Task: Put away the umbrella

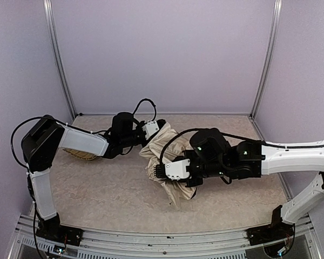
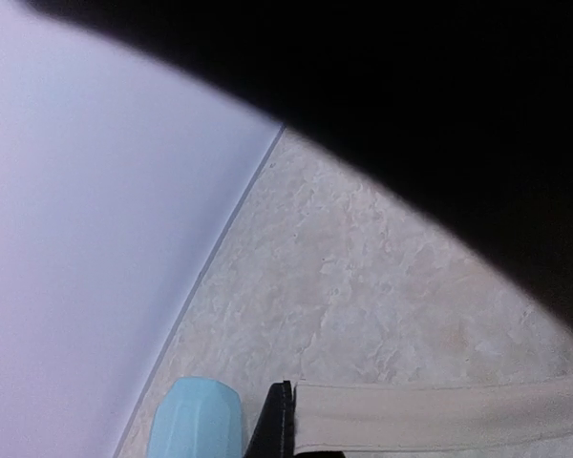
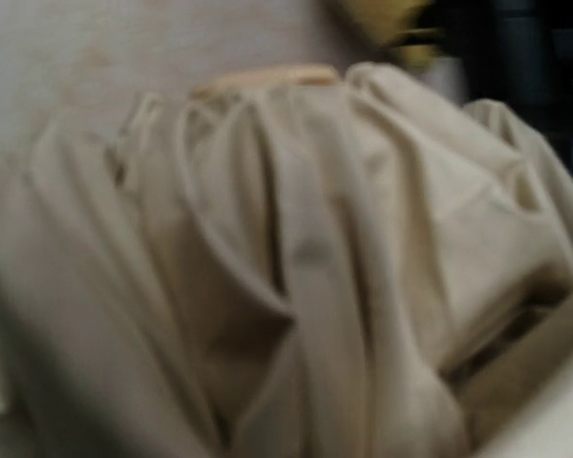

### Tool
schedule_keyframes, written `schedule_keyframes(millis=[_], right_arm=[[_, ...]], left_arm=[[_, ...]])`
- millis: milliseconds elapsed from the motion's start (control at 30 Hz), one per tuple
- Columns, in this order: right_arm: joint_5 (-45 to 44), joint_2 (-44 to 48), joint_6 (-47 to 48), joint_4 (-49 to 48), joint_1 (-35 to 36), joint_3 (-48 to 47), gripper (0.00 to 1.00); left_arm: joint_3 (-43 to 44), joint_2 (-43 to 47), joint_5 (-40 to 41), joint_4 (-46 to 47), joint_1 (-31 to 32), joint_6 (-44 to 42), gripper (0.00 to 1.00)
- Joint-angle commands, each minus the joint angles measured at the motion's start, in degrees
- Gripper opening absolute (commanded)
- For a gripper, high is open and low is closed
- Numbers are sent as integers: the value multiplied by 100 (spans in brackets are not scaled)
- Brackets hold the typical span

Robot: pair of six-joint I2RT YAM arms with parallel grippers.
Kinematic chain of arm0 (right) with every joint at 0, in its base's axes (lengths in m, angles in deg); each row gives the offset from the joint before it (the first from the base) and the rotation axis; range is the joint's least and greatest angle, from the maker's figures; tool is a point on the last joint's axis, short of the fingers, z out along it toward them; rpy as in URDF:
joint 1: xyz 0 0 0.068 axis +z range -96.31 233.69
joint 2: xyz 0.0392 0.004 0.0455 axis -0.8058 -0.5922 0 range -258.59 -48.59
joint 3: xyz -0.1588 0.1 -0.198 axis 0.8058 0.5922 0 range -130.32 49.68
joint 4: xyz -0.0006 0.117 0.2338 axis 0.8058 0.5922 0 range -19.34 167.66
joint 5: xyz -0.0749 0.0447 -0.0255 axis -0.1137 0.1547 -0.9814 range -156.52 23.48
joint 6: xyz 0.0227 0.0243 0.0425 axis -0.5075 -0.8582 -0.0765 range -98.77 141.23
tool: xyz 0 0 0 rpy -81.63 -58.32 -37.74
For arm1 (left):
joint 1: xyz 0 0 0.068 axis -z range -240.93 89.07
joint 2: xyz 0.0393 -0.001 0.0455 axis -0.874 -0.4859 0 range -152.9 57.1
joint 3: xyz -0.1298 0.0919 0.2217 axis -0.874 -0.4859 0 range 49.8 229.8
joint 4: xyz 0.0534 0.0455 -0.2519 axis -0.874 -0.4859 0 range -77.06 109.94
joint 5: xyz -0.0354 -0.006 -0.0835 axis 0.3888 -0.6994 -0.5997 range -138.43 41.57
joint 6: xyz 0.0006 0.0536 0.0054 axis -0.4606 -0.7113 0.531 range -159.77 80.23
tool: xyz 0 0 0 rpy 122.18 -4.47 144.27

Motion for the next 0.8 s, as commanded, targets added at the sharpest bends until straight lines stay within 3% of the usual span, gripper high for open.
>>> schedule_keyframes(millis=[0, 167, 300, 600, 633, 667, 700, 767], right_arm=[[1380, -576, -727, 671, 394, -98, 0], [1693, -885, -963, 742, 313, 70, 0], [2632, -1393, -1044, 702, 98, 134, 0], [3286, -2563, -1260, 1374, -18, -222, 0], [3330, -2626, -1264, 1428, -56, -227, 0], [3382, -2677, -1269, 1490, -96, -265, 0], [3425, -2735, -1282, 1570, -138, -299, 0], [3521, -2852, -1304, 1732, -230, -395, 0]], left_arm=[[0, -50, 646, 494, -220, -141, 0], [-227, -142, 656, 803, 29, -528, 0], [-161, -419, 919, 933, 268, -801, 0], [-338, -554, 1114, 1130, 374, -728, 1], [-322, -576, 1212, 1158, 366, -688, 11], [-290, -601, 1366, 1217, 353, -601, 31], [-238, -636, 1547, 1290, 324, -402, 61], [-29, -669, 2072, 1441, 195, 106, 90]])
